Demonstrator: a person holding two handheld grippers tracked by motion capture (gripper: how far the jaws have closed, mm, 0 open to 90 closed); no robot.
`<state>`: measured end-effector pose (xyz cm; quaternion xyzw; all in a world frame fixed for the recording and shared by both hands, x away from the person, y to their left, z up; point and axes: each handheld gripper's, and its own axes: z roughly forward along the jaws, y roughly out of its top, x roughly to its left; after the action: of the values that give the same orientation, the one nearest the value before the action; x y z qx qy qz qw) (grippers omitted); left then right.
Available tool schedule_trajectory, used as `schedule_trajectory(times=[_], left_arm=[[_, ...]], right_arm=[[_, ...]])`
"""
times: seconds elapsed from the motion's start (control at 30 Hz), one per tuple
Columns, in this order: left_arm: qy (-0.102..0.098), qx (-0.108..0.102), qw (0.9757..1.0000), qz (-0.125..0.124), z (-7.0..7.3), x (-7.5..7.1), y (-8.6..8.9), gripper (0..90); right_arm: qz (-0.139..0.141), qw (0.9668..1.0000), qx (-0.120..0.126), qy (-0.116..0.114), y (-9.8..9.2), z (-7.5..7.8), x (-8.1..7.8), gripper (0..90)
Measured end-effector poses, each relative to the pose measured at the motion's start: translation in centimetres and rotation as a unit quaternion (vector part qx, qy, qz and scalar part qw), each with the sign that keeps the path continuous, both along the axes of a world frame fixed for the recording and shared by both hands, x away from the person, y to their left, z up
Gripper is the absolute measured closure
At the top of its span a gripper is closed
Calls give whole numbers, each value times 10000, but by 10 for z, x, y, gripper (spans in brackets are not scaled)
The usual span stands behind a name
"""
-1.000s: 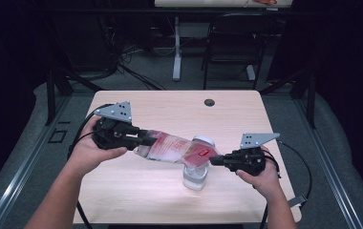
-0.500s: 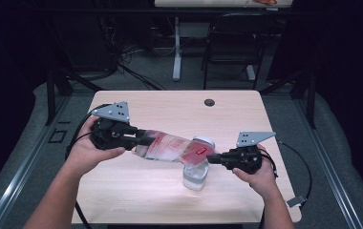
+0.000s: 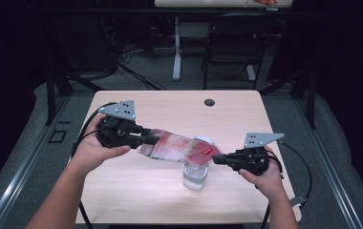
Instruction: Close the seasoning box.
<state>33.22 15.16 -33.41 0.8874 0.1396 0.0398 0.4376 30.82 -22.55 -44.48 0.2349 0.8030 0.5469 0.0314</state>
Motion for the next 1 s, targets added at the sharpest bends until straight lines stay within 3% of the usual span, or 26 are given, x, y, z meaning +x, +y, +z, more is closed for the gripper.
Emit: schedule_trajectory(times=[1.0], left_arm=[[-23,98,9999,39,-2,-1,-1,766]], right_arm=[[-40,9999,-29,132,4,-8,6,891]])
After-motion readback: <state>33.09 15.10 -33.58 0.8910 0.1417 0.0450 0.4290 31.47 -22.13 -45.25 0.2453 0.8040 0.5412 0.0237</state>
